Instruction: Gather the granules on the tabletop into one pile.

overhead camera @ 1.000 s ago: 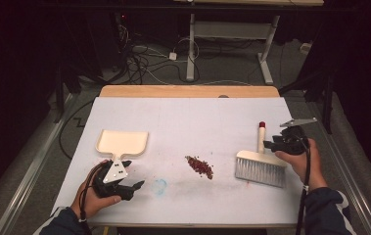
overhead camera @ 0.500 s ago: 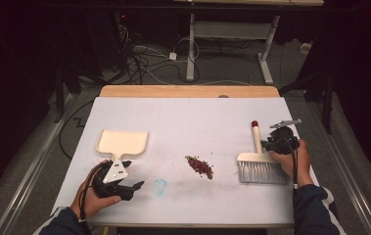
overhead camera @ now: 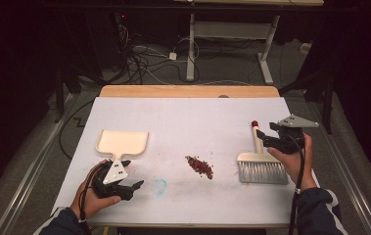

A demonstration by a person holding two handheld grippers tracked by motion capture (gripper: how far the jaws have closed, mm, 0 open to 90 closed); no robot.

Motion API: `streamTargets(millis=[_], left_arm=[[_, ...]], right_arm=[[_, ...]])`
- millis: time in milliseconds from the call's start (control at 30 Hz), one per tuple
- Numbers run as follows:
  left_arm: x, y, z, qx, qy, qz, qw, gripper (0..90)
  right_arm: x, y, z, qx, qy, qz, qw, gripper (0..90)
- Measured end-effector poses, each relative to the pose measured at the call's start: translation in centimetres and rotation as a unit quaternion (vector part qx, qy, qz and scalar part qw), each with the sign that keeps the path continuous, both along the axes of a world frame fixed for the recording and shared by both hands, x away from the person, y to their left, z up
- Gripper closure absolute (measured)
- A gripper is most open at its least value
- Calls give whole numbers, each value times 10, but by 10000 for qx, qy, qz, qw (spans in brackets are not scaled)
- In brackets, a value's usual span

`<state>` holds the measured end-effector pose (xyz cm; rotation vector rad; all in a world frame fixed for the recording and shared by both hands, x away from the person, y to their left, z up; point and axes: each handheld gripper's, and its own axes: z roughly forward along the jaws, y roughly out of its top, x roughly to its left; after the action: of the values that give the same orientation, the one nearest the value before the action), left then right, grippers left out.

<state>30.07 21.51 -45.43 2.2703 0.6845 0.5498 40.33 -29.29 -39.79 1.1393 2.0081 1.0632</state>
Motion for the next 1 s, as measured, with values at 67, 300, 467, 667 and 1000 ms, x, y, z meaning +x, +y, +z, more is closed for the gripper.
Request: streamTargets(millis=[67,300,467,667,1000], left_arm=[[0,-1,0,31,-25,3,10000,209],[0,-2,1,104,-163,31,9998,200],[3,-2,1,63,-207,152,9997,180],[-1,-3,0,92,-262,197,9994,169],[-4,-1,1,48,-277,205,9994,169]], right_arm=[[-6,3,4,70,-129,104,9998,358],[-41,17,8,53,-523,459,9976,271],[-73,24,-4,53,-782,651,9948,247],[-98,31,-25,-53,-763,760,9942,211],[-110,40,-32,-343,-772,829,9930,195]])
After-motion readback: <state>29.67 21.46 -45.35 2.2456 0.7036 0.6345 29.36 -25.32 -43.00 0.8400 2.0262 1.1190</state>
